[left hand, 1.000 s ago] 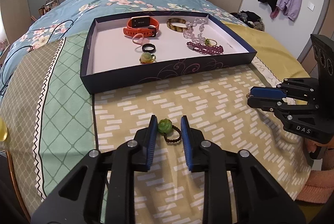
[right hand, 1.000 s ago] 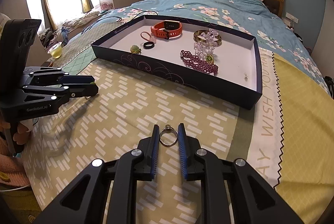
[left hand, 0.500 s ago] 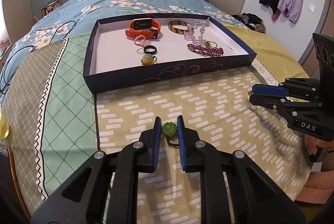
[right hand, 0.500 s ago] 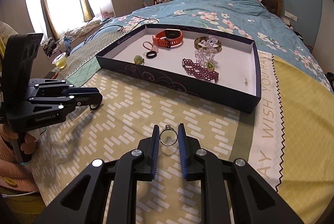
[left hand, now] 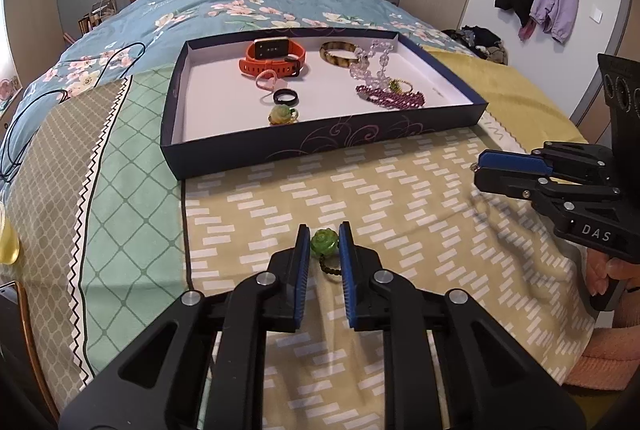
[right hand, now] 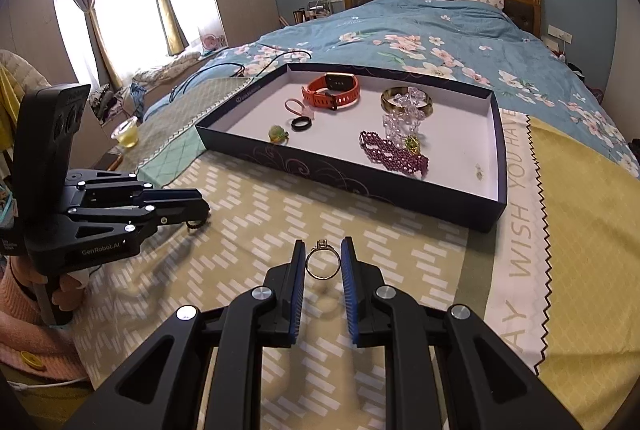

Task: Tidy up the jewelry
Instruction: 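Lift the silver ring with the right tool while the left tool lifts the green ring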

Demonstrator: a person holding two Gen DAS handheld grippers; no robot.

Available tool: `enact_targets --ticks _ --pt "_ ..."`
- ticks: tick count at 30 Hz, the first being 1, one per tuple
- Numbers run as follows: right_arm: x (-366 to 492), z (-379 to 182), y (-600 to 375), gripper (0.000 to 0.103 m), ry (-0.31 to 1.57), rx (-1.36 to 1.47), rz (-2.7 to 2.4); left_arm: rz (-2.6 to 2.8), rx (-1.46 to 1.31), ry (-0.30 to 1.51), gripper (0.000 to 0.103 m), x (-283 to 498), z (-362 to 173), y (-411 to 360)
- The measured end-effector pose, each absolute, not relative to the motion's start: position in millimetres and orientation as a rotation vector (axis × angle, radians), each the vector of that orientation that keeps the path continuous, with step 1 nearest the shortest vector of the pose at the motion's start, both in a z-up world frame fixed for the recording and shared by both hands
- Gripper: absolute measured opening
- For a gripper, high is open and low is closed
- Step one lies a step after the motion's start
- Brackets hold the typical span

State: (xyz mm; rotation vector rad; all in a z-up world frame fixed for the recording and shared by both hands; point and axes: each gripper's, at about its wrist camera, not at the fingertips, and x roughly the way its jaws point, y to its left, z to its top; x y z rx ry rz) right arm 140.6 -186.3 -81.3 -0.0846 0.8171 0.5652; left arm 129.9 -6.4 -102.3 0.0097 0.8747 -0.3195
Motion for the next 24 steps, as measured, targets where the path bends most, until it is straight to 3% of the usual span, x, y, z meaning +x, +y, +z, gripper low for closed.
enact_targets --ticks 24 --pt "149 -66 -189 0.016 0.751 -0.022 0.57 -0.325 0.011 0.756 0.015 117 -65 -12"
